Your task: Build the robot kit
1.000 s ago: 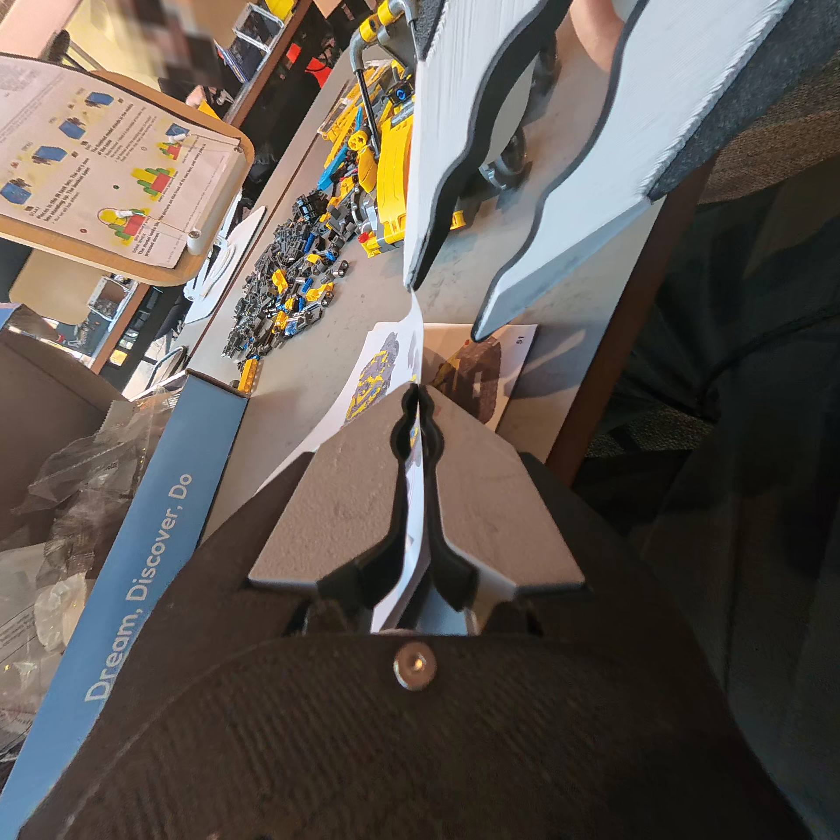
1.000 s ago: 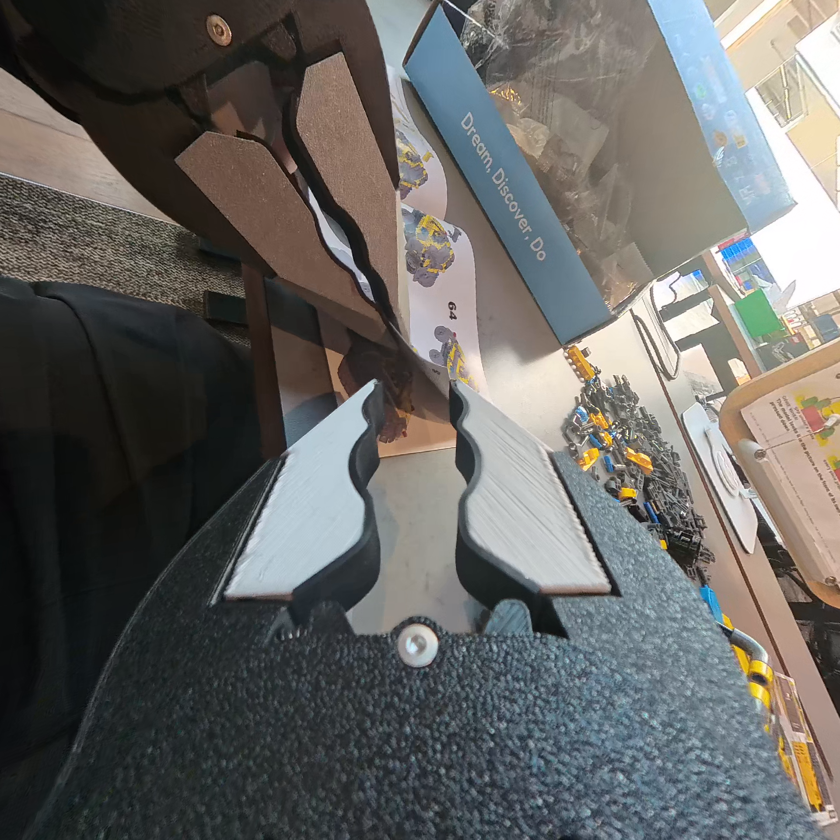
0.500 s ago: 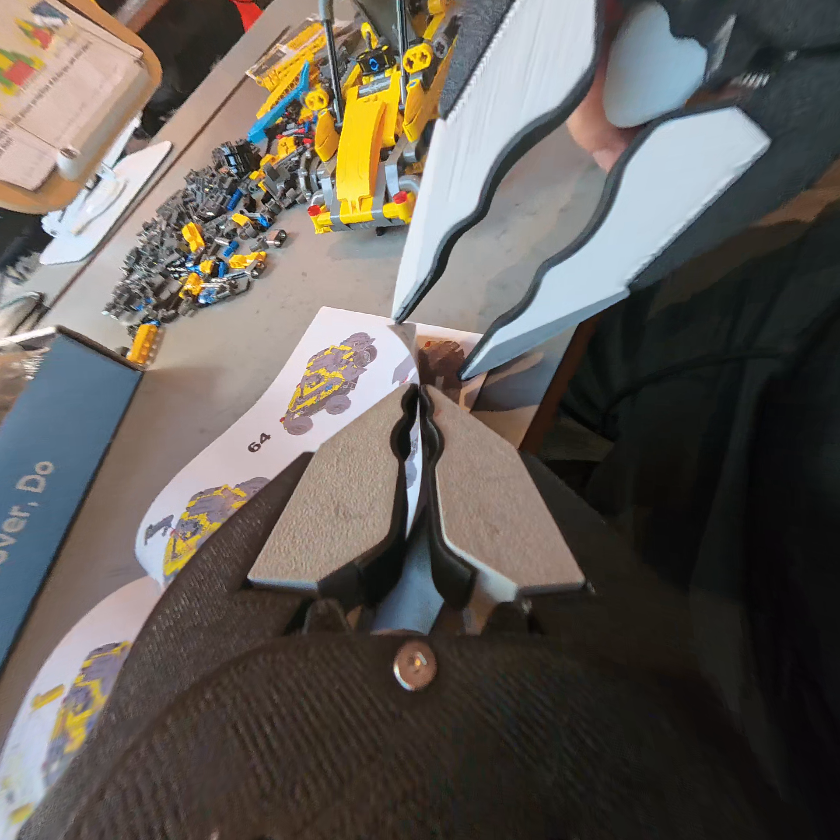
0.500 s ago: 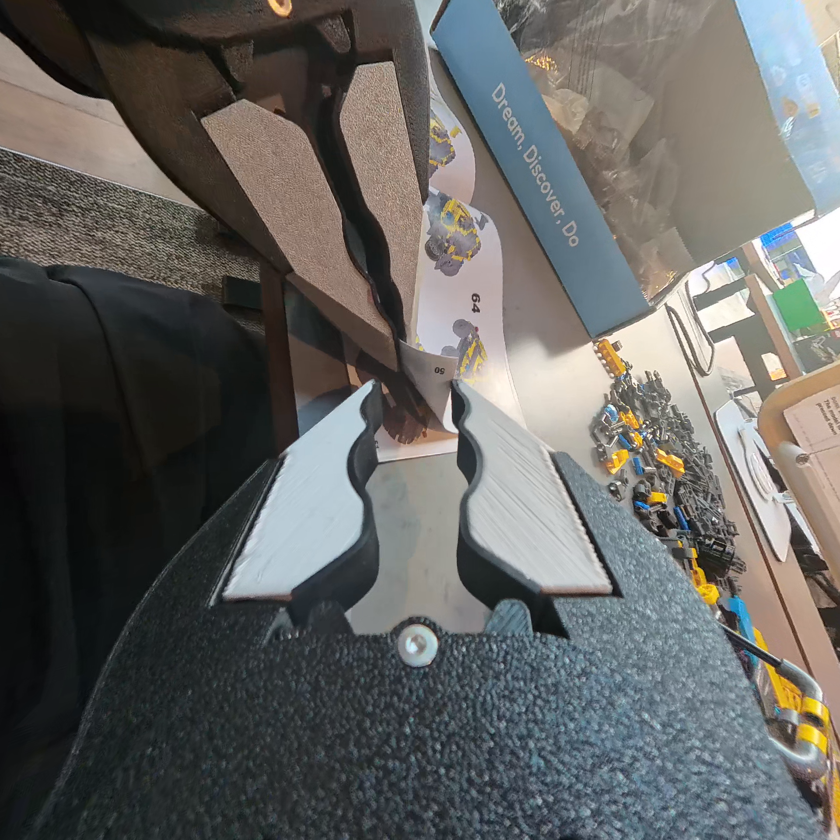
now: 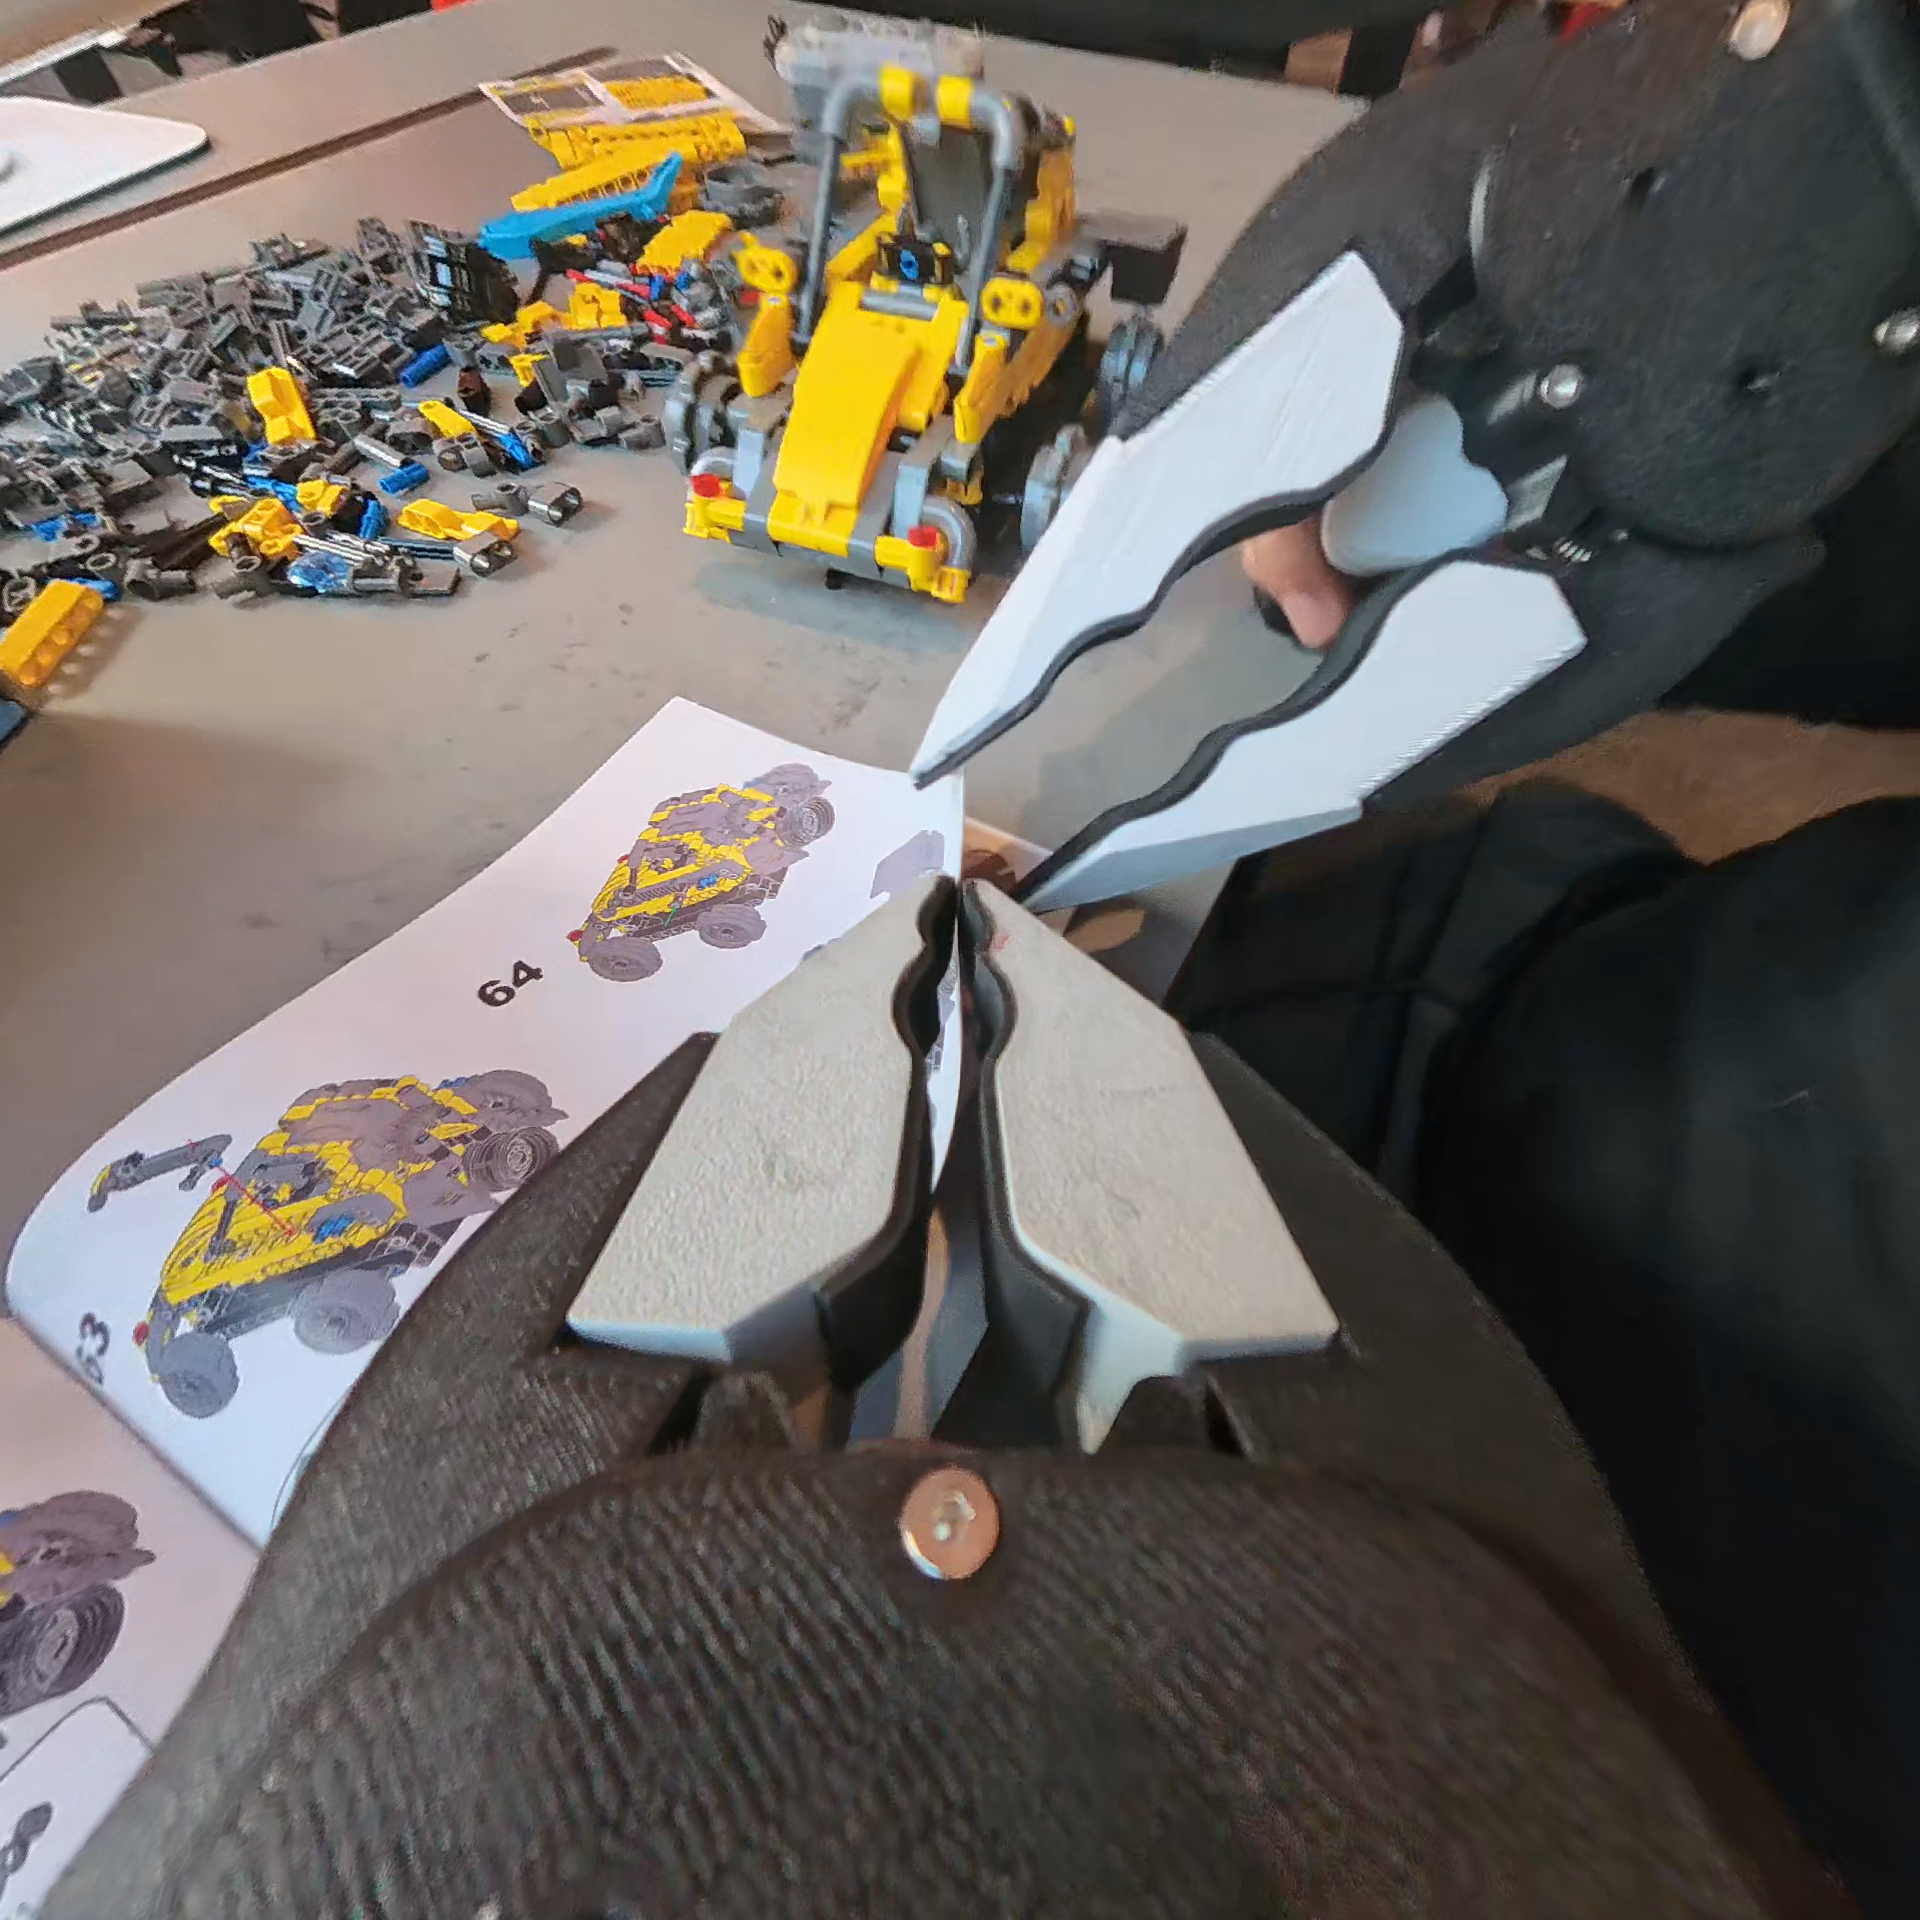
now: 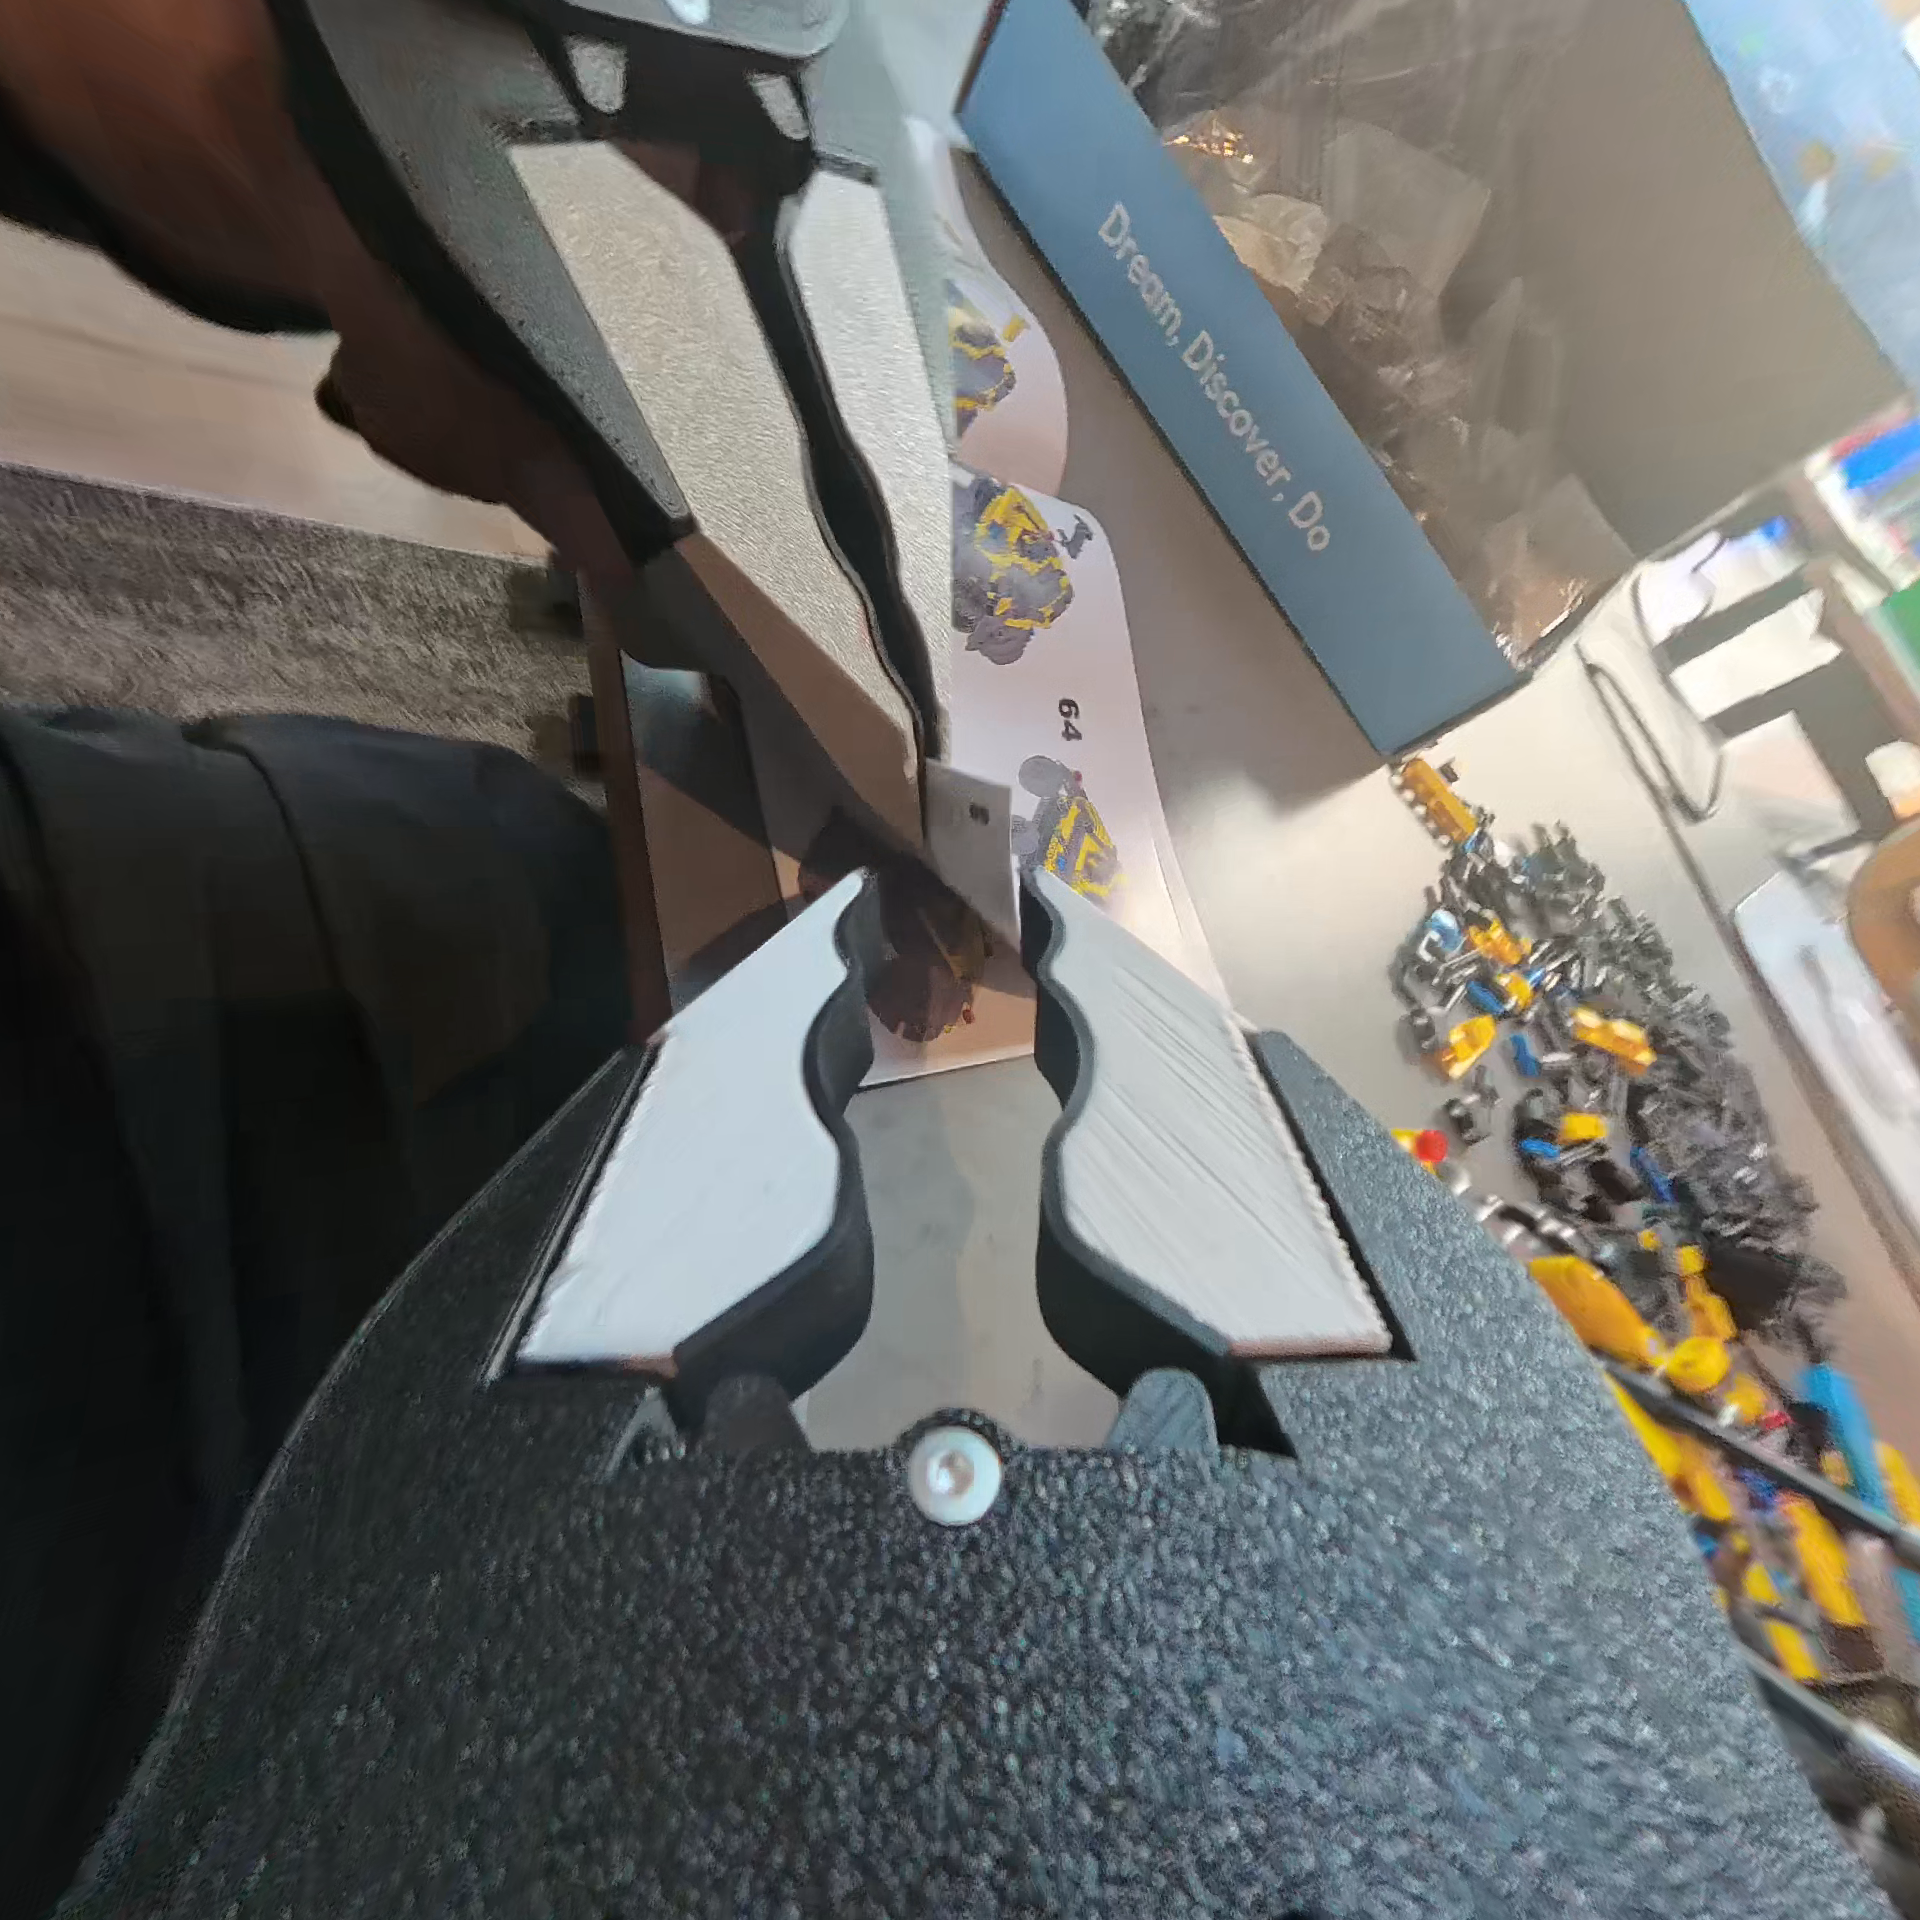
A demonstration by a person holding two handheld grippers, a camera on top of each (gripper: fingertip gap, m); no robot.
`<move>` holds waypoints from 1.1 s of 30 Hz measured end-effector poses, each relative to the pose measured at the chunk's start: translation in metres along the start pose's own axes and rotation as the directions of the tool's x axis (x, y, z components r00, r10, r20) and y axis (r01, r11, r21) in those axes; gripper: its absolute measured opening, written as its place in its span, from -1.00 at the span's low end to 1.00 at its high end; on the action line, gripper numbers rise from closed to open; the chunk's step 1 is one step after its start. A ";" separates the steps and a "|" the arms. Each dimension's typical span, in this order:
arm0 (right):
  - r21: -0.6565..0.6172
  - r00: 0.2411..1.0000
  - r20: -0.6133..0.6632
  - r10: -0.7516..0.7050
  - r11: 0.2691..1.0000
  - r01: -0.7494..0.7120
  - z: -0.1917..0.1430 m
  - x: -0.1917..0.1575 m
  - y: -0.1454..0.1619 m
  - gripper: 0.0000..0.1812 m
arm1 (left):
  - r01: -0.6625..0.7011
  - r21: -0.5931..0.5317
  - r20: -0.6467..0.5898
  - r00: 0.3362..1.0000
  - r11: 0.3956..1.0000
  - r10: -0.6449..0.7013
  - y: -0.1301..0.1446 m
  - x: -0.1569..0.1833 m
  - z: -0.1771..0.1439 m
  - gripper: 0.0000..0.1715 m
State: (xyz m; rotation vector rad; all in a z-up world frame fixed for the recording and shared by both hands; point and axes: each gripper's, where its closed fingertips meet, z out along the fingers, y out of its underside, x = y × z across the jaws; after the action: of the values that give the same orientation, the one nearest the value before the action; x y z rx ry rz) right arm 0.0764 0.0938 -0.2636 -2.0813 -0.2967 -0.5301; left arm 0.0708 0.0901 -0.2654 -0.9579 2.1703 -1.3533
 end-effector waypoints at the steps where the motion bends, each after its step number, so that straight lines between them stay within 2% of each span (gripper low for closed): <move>1: 0.009 0.997 0.008 0.076 0.997 -0.076 -0.002 0.002 -0.002 -0.75 | 0.028 0.025 -0.003 1.000 0.999 -0.028 -0.003 -0.003 -0.002 -1.00; 3: 0.033 0.954 0.034 0.299 0.953 -0.300 -0.009 0.011 -0.006 -0.84 | 0.070 0.074 0.005 0.998 0.995 -0.070 -0.010 -0.008 -0.007 -1.00; 4: 0.049 0.895 0.074 0.440 0.895 -0.444 -0.013 0.015 -0.010 -0.87 | 0.072 0.107 0.012 0.997 0.992 -0.074 -0.014 -0.010 -0.010 -1.00; 5: 0.070 0.814 0.149 0.562 0.815 -0.575 -0.017 0.017 -0.017 -0.86 | 0.062 0.151 0.002 0.998 0.987 -0.063 -0.020 -0.009 -0.014 -1.00; 7: 0.075 0.618 0.325 0.716 0.632 -0.771 -0.025 0.017 -0.030 -0.82 | 0.005 0.233 -0.004 1.000 0.973 -0.004 -0.031 -0.003 -0.021 -1.00; 9: 0.008 0.393 0.480 0.784 0.444 -0.896 -0.030 0.016 -0.038 -0.79 | -0.073 0.247 0.034 0.997 0.966 0.066 -0.034 -0.002 -0.025 -1.00; 11: -0.058 0.199 0.586 0.786 0.286 -0.957 -0.034 0.016 -0.044 -0.77 | -0.154 0.261 0.072 0.988 0.953 0.140 -0.036 0.001 -0.030 -1.00; 13: -0.103 0.094 0.617 0.781 0.199 -0.975 -0.032 0.016 -0.042 -0.78 | -0.262 0.265 0.114 0.964 0.928 0.240 -0.035 0.006 -0.034 -1.00; 15: -0.126 0.055 0.618 0.784 0.168 -0.978 -0.029 0.014 -0.039 -0.79 | -0.349 0.248 0.140 0.936 0.904 0.323 -0.032 0.011 -0.036 -1.00; 20: -0.146 0.060 0.617 0.785 0.189 -0.971 -0.020 0.009 -0.040 -0.99 | -0.418 0.202 0.163 0.906 0.886 0.391 -0.021 0.015 -0.034 -1.00; 22: -0.127 0.122 0.606 0.786 0.247 -0.961 -0.018 0.006 -0.040 -1.00 | -0.405 0.180 0.123 0.913 0.896 0.388 -0.014 0.019 -0.030 -0.99; 24: -0.110 0.213 0.570 0.794 0.330 -0.938 -0.016 0.003 -0.037 -1.00 | -0.331 0.166 0.039 0.944 0.929 0.329 -0.011 0.025 -0.027 -0.84; 25: -0.103 0.267 0.546 0.794 0.380 -0.919 -0.014 0.001 -0.035 -1.00 | -0.263 0.166 -0.008 0.963 0.950 0.268 -0.012 0.026 -0.028 -0.72; 27: -0.086 0.373 0.505 0.778 0.475 -0.876 -0.013 -0.002 -0.032 -1.00 | -0.105 0.180 -0.044 0.992 0.978 0.114 -0.019 0.014 -0.033 -0.65; 29: -0.078 0.465 0.468 0.752 0.559 -0.826 -0.011 -0.006 -0.031 -1.00 | 0.105 0.178 -0.058 0.994 0.978 -0.096 -0.025 -0.009 -0.039 -0.58; 31: -0.077 0.550 0.423 0.720 0.633 -0.770 -0.007 -0.010 -0.027 -1.00 | 0.356 0.138 -0.025 0.934 0.924 -0.356 -0.020 -0.039 -0.041 -0.55; 33: -0.075 0.619 0.387 0.683 0.693 -0.717 -0.004 -0.013 -0.027 -1.00 | 0.538 0.140 -0.082 0.843 0.831 -0.531 -0.023 -0.047 -0.040 -0.25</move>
State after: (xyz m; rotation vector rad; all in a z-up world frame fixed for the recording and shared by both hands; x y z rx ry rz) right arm 0.0526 0.1046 -0.2479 -1.9962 0.2893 0.3844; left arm 0.0844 0.1429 -0.2278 -1.5636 1.8464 -1.7724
